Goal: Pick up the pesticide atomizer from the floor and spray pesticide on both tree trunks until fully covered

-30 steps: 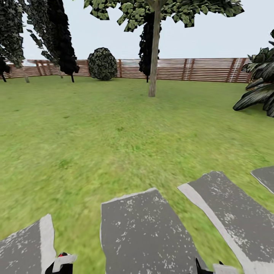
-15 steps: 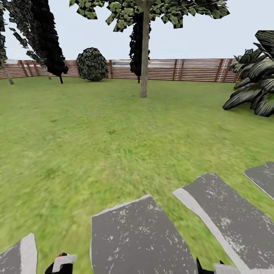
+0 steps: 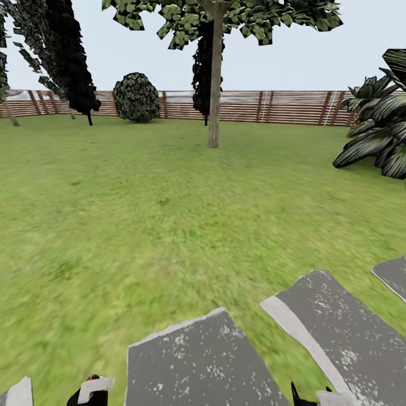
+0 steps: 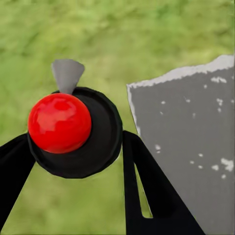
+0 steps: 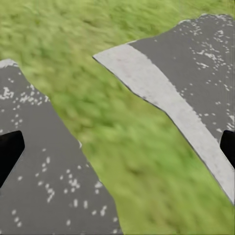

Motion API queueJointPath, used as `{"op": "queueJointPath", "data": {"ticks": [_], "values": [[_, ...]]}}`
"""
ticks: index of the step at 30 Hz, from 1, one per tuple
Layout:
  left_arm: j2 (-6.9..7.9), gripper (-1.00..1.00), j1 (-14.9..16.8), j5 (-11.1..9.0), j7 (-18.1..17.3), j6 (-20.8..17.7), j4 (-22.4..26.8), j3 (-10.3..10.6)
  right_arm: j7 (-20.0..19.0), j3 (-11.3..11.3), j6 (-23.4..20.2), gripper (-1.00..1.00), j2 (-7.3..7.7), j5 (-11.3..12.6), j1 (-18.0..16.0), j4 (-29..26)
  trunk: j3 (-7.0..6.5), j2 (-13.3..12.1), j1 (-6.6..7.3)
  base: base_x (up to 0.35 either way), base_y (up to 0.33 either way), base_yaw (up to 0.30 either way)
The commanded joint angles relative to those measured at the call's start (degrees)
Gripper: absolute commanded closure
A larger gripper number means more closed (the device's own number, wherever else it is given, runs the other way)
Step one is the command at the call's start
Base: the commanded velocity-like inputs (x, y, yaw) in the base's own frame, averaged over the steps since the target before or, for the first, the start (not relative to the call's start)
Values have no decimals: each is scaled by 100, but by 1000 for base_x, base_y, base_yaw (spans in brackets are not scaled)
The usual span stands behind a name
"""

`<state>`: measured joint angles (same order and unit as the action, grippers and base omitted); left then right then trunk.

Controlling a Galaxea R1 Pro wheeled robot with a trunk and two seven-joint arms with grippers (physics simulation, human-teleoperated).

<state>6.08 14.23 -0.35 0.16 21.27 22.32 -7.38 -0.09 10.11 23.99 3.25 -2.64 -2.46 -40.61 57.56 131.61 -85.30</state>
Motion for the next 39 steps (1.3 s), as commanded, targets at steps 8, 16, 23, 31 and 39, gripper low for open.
{"op": "queueJointPath", "data": {"ticks": [8, 16, 23, 31, 39], "values": [[5, 100, -1, 0, 1, 0, 1, 0, 0, 0, 0, -100, 0, 0, 0, 0, 0, 0, 0, 338, 0, 0], [5, 100, 0, 0, 1, 0, 1, 0, 3, 0, 0, -100, -2, 0, 0, 0, 0, 0, 0, 338, 0, 0], [7, 100, -1, 0, 1, 0, 1, 0, 8, 0, 0, -100, 0, 0, 0, 0, 0, 0, 0, 338, 0, 0], [7, 100, -2, 0, 1, 6, 1, 0, 3, 0, 0, -100, -1, 0, 0, 0, 0, 0, 0, 338, 0, 0], [7, 100, -2, 0, 1, 9, 1, 0, 7, 0, 0, -100, 0, 0, 0, 0, 0, 0, 0, 337, 0, 0]]}}
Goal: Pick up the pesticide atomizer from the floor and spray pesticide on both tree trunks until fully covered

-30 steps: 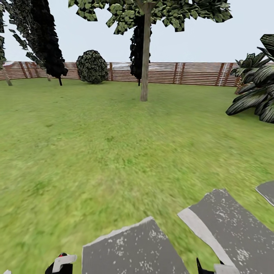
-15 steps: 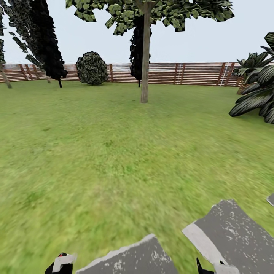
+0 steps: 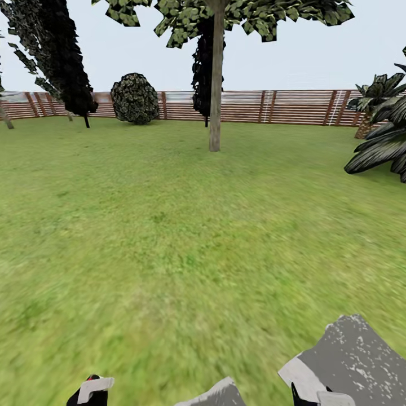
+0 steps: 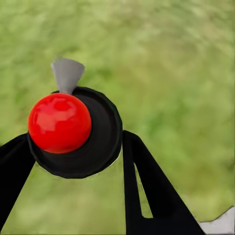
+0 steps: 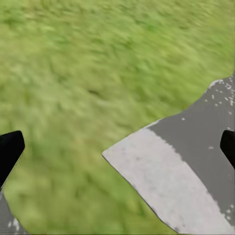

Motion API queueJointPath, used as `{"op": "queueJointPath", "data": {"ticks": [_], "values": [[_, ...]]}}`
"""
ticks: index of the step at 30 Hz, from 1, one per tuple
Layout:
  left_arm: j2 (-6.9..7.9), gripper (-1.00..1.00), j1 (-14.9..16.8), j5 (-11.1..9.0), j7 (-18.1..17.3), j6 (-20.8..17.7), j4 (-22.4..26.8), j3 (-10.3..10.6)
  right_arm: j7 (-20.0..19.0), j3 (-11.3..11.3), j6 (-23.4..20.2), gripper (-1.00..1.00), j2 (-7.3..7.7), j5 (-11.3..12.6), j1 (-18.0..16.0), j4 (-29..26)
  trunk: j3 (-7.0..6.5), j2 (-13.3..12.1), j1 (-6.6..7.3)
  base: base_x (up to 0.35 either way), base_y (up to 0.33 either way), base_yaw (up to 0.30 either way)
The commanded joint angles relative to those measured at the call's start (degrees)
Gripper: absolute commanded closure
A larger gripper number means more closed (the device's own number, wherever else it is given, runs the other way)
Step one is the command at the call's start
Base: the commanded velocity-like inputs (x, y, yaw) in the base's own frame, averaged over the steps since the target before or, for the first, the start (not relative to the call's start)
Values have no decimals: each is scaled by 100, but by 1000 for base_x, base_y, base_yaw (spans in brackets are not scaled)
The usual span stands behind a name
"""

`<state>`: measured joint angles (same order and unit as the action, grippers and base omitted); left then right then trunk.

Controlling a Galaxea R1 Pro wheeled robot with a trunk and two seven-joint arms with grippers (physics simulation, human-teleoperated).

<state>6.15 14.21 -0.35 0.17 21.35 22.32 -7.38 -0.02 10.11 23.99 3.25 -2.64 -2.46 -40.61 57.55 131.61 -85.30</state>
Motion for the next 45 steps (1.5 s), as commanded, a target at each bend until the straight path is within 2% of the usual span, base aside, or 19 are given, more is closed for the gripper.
{"op": "queueJointPath", "data": {"ticks": [1, 45], "values": [[0, 100, 1, 0, 0, 0, 1, 0, 0, 0, 0, -100, 0, 0, 0, 0, 0, 0, 0, 338, 0, 0], [9, 100, 1, 0, -6, 0, 1, 0, 11, 9, 0, -100, 0, 0, 0, 0, 0, 0, 0, 338, 0, 0]]}}
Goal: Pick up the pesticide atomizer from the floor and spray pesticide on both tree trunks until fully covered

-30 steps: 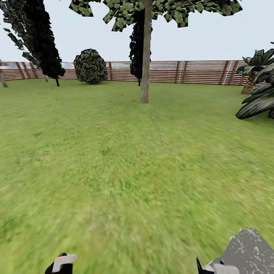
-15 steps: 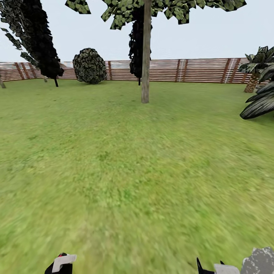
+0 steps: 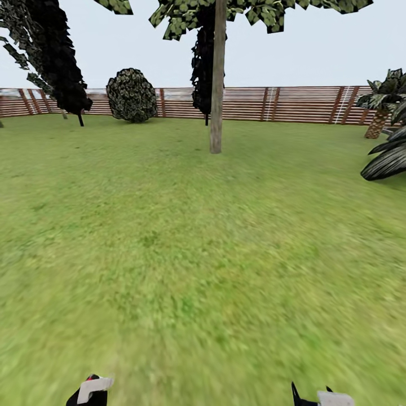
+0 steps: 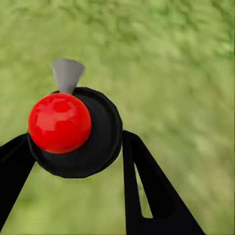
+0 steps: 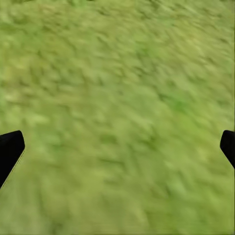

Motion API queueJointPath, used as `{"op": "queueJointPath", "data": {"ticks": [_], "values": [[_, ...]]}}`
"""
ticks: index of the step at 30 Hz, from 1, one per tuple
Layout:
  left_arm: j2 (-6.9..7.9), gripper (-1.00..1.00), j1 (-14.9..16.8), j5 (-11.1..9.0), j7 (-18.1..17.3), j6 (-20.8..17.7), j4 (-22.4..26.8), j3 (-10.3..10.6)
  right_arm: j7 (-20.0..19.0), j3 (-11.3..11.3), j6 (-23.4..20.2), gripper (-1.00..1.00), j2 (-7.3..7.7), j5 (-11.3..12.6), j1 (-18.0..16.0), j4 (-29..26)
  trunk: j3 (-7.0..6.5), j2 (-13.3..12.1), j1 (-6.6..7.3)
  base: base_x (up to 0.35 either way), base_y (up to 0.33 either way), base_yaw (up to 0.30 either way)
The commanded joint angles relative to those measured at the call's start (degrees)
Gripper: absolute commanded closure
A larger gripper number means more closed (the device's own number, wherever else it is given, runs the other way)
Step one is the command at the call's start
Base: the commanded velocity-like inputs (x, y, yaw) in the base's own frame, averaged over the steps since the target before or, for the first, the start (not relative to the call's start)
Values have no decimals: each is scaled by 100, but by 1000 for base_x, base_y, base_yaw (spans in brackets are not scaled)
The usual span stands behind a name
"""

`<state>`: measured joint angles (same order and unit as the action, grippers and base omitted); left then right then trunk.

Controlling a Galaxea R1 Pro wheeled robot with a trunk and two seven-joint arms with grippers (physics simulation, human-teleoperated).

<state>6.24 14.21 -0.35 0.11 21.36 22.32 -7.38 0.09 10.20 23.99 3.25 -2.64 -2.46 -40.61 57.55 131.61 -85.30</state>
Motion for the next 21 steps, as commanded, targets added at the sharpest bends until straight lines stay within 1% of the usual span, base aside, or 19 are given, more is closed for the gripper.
{"op": "queueJointPath", "data": {"ticks": [1, 21], "values": [[0, 100, 0, 0, -1, 0, 1, 0, 0, 0, 0, -100, 0, 0, 0, 0, 0, 0, 0, 338, 0, 0], [0, 100, 0, 0, 0, 0, 1, 0, 0, 0, 0, -100, 0, 0, 0, -3, 0, 0, 0, 338, 0, 0]]}}
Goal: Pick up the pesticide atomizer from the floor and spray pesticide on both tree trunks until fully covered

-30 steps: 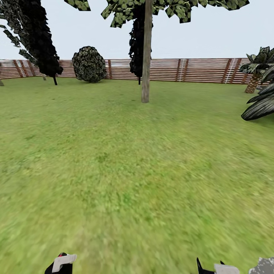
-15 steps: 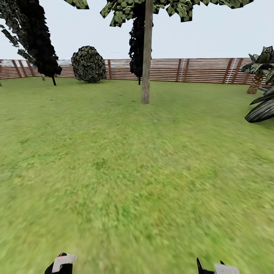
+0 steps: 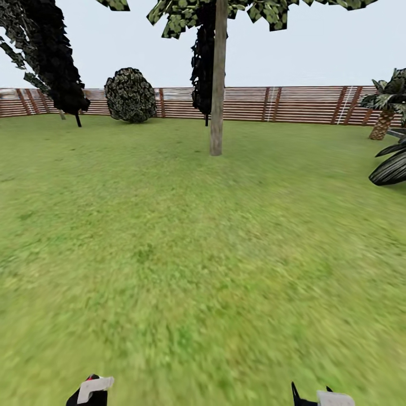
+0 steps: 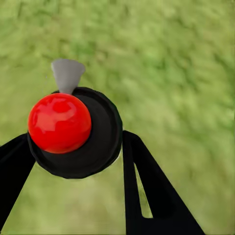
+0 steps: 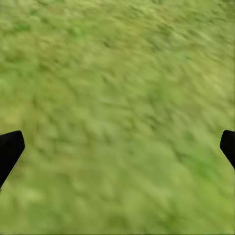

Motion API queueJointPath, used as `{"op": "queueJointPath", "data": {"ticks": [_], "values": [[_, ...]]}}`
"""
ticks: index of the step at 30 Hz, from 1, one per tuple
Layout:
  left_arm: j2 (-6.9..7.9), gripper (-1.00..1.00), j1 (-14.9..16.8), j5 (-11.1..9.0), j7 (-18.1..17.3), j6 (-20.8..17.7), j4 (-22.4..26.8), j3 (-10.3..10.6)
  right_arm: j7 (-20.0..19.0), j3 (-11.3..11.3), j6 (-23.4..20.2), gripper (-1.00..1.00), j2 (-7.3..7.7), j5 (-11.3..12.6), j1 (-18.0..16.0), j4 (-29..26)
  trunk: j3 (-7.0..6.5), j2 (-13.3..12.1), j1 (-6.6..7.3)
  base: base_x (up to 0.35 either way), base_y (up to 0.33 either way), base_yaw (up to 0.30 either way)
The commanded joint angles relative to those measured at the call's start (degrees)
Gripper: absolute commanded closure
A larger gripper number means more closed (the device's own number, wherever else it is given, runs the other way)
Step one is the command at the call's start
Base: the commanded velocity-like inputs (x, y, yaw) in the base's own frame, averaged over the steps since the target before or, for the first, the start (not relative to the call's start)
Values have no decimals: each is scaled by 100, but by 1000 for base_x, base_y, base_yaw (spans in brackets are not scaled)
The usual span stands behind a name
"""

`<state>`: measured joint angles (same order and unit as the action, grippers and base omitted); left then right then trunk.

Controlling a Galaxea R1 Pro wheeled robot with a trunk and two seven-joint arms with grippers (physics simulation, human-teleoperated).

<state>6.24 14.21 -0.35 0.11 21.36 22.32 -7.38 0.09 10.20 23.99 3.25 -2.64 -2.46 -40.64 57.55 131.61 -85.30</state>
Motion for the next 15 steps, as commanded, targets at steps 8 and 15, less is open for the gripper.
{"op": "queueJointPath", "data": {"ticks": [8, 15], "values": [[0, 100, 2, 0, -2, 0, 1, 0, 0, 0, 0, -100, 0, 0, 0, -5, 0, 0, 0, 338, 0, 0], [0, 100, -1, 0, -2, 0, 1, 0, 0, 0, 0, -100, 0, 0, 0, -6, 0, 0, 0, 338, 0, 0]]}}
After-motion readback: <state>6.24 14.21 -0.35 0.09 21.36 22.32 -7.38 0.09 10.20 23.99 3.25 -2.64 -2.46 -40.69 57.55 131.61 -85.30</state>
